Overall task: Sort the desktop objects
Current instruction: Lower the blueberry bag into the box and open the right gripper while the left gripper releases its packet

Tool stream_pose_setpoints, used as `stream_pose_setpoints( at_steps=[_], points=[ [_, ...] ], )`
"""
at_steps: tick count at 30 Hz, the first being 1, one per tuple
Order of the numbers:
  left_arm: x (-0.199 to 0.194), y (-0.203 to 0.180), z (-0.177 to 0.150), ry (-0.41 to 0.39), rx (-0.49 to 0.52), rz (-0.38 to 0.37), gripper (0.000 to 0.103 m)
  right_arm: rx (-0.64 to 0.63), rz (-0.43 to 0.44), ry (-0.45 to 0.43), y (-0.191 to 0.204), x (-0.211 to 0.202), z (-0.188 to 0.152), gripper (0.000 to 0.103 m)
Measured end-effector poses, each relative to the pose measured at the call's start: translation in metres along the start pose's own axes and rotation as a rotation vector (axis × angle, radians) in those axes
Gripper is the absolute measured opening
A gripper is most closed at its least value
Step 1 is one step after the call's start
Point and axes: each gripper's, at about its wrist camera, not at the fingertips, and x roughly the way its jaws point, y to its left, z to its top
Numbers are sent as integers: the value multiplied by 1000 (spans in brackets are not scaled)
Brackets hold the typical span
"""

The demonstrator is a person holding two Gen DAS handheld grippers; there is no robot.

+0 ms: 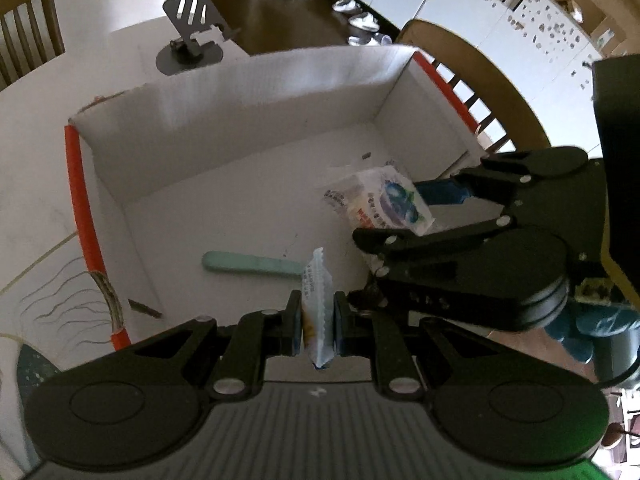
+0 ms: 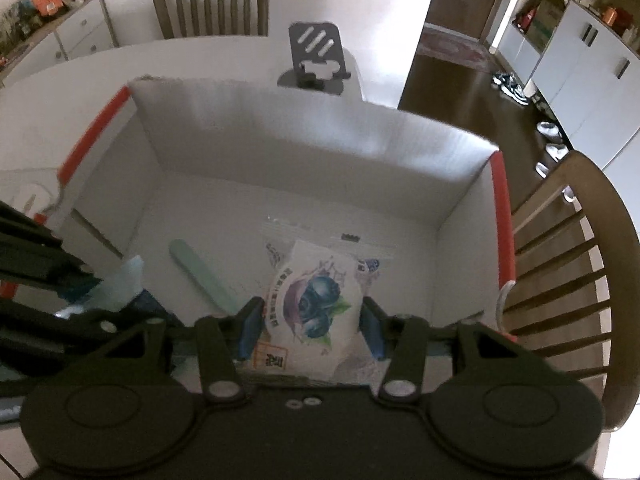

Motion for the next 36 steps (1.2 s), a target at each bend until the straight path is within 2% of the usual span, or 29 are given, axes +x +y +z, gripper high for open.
stream_pose_setpoints(
  at_steps=[16, 18, 20, 21, 25, 29, 33, 36],
  points=[
    [12, -3, -5, 60, 47, 78, 15, -7, -1, 55, -10, 21, 11, 51],
    [12, -3, -4, 58, 41, 93, 19, -10, -6, 57, -10, 23, 12, 52],
    [11, -2, -5, 56, 42, 109, 30, -9, -5, 58, -11, 25, 13, 52],
    [9, -2, -5, 53, 46, 99, 30, -8, -8, 58, -11, 25, 13, 52],
    [2, -8, -5, 33, 62, 81, 57, -12, -3, 60, -12, 26, 14, 53],
    [-5, -13, -5, 15, 69, 67, 59, -2, -1, 50, -14, 23, 15, 54],
    [-13, -13, -5, -3, 58, 60, 59, 8, 7, 28, -17, 14, 15, 66],
    [-22, -13, -7, -21, 55, 52, 59, -4, -2, 15, -16, 7, 14, 66]
  ],
)
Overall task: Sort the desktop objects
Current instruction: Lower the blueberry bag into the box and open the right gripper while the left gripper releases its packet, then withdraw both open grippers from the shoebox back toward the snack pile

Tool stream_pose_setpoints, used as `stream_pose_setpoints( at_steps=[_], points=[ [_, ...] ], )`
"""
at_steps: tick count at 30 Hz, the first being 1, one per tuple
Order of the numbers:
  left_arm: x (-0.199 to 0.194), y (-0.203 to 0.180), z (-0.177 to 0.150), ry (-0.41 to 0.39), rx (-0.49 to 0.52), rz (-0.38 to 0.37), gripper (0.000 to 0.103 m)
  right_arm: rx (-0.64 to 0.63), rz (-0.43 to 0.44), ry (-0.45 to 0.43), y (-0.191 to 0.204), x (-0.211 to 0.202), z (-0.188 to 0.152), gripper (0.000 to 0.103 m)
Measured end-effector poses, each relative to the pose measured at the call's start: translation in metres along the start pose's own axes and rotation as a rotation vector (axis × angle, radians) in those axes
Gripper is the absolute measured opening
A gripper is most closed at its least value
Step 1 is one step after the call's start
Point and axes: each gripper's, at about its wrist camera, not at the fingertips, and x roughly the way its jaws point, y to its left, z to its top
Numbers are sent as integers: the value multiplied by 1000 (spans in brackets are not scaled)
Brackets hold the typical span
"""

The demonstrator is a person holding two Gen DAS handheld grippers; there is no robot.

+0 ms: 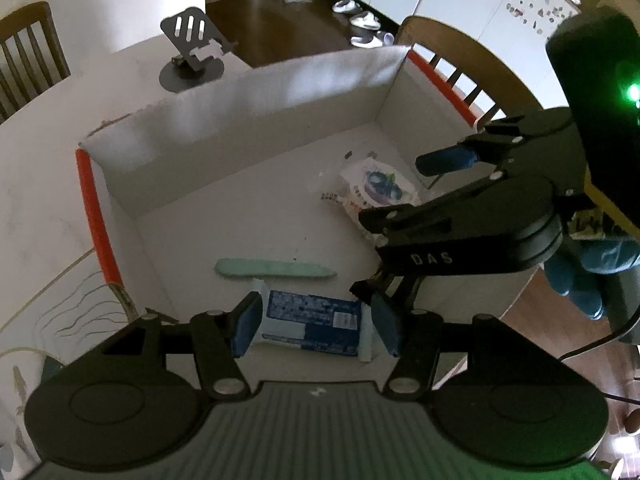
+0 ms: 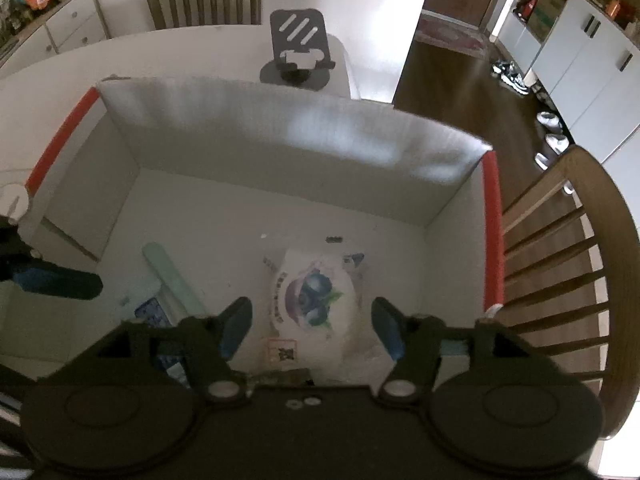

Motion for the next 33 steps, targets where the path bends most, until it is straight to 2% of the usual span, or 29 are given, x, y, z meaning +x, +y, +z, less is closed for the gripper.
stream_pose_setpoints(
  at_steps=[16, 33],
  points=[
    [-43, -15, -15, -79, 37, 1, 59, -7, 8, -30, 8, -42, -12, 64],
    [-88, -25, -49, -180, 57, -18, 59, -33, 27, -88, 30, -91, -32, 64]
  ],
)
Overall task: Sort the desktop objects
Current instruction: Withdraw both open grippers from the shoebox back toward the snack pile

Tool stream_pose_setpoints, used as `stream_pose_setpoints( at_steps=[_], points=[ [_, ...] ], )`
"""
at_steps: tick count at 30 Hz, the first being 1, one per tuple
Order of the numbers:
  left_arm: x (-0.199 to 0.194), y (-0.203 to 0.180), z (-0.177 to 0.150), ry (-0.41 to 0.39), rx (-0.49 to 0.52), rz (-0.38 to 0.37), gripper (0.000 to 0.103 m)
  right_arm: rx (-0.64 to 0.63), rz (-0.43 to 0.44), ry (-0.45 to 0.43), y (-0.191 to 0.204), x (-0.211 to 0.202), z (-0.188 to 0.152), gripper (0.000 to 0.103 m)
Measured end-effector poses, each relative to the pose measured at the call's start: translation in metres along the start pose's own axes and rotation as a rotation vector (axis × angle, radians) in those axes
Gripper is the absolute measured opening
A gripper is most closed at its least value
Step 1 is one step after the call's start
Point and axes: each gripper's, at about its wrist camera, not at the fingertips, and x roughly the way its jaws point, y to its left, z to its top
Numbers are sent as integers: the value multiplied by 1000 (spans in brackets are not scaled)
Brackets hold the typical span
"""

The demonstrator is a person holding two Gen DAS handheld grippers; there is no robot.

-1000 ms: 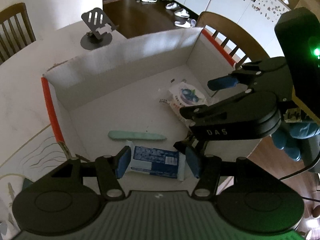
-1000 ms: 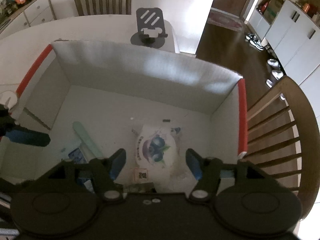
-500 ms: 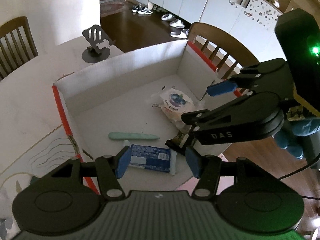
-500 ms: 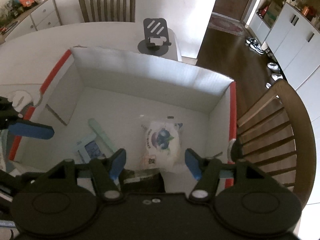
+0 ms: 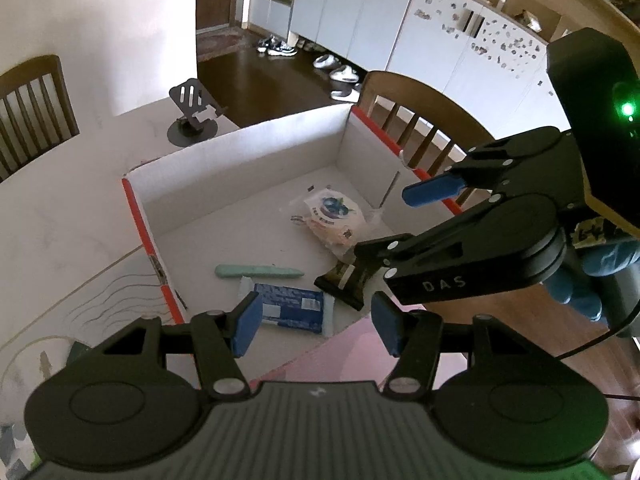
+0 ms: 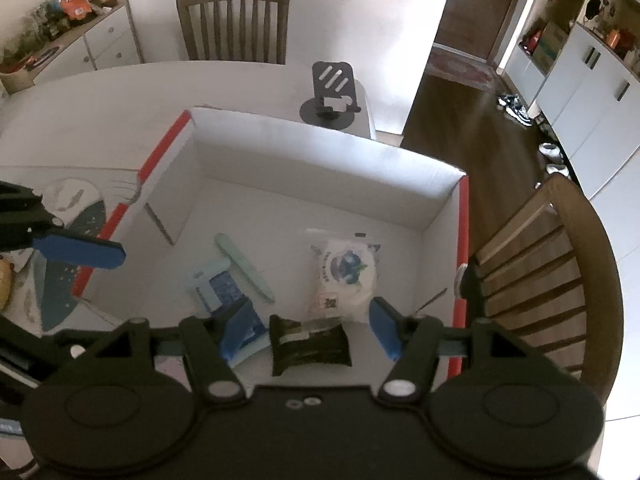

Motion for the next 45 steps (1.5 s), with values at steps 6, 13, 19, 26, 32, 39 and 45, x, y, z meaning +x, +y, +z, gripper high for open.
stream_pose_setpoints(
  at_steps=[6, 13, 19, 26, 32, 39, 45],
  points=[
    [-19, 3, -14, -28, 9, -18, 59, 7, -4, -15, 19, -16, -6, 64],
    [-49, 12, -37, -82, 25, -32, 59, 30, -32, -27, 44, -33, -15, 63],
    [-79, 21, -65, -146, 40, 22, 59, 45, -35, -50, 72, -49, -21, 64],
    [-108, 38, -99, -174, 32, 25, 59, 76, -11, -83, 107, -60, -29, 64],
    [-126, 60, -125, -192, 3, 28, 59, 83, -7, -119, 135, -68, -33, 64],
    [-146, 86, -147, -226, -53, 32, 65, 68, 15, -146, 166, -70, -36, 65],
    [-161, 105, -168, -263, -89, 77, 81, 25, 36, -168, 190, -72, -34, 69]
  ],
)
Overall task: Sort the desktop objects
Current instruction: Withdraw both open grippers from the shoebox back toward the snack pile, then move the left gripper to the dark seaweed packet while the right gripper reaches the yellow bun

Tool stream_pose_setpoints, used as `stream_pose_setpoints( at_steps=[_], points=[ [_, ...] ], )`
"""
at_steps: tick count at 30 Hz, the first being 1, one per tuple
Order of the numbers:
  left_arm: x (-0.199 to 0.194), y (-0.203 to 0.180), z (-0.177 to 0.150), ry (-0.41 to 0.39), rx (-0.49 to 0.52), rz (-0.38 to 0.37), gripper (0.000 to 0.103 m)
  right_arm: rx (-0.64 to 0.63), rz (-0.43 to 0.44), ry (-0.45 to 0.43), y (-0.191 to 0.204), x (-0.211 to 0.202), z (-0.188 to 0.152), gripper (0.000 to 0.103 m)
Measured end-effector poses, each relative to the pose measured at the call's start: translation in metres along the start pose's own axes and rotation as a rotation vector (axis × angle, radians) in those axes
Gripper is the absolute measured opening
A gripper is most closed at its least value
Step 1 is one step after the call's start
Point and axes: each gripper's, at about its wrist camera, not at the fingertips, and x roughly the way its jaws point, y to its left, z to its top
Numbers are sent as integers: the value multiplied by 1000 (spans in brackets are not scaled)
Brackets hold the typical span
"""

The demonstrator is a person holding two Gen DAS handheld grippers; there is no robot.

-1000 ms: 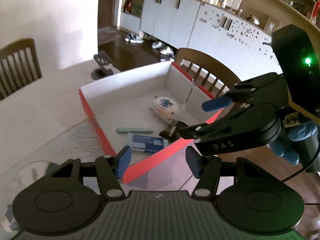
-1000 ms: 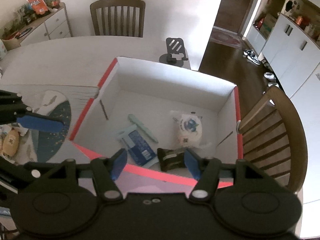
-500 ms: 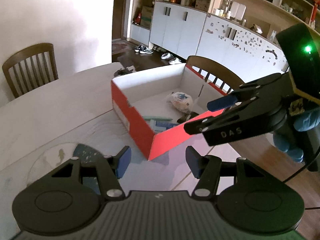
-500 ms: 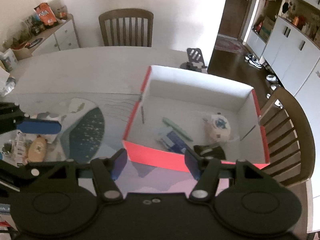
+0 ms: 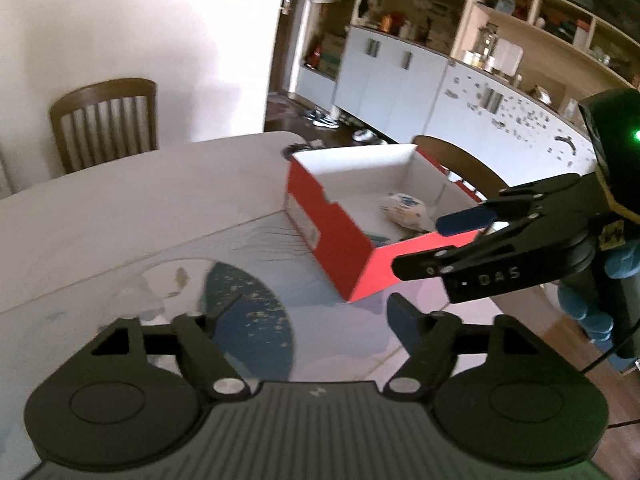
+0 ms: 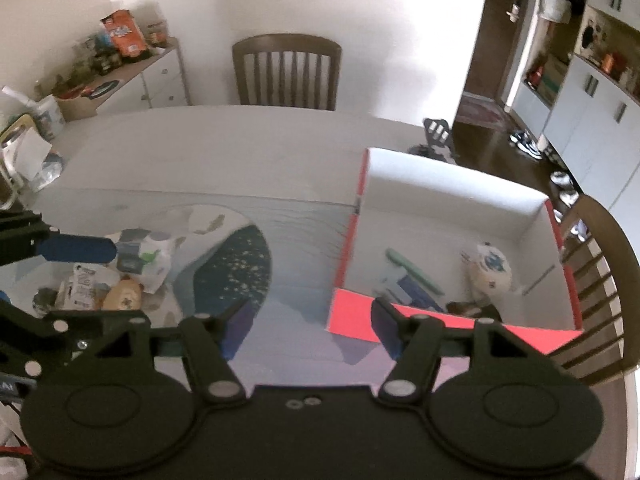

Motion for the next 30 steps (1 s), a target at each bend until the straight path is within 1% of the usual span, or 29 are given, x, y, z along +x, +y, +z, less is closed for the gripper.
stream_pose_setpoints(
  at_steps=[1, 6, 10, 14, 18, 22, 25, 30],
  points=[
    [-4, 4, -3, -10, -4, 9, 82, -2, 9, -3, 4, 0, 1, 72],
    [-22, 29, -18, -46, -43, 75, 91, -3, 54, -14, 19, 4, 1, 76],
    [-33, 45, -29, -63, -66, 133, 101, -42, 80, -27, 39, 8, -1, 83],
    [-43, 62, -42, -70, -119, 165, 101, -61, 116, -33, 57, 12, -5, 85],
    [-52, 77, -59, -62, -145, 207, 101, -80, 135, -44, 77, 16, -10, 85],
    [-60, 95, -75, -51, -180, 243, 102, -106, 137, -56, 94, 20, -14, 85],
    [-65, 106, -87, -48, -195, 281, 102, -101, 152, -51, 103, 25, -16, 85],
    [-72, 125, -102, -42, -239, 310, 102, -98, 159, -43, 117, 36, -18, 85]
  ],
)
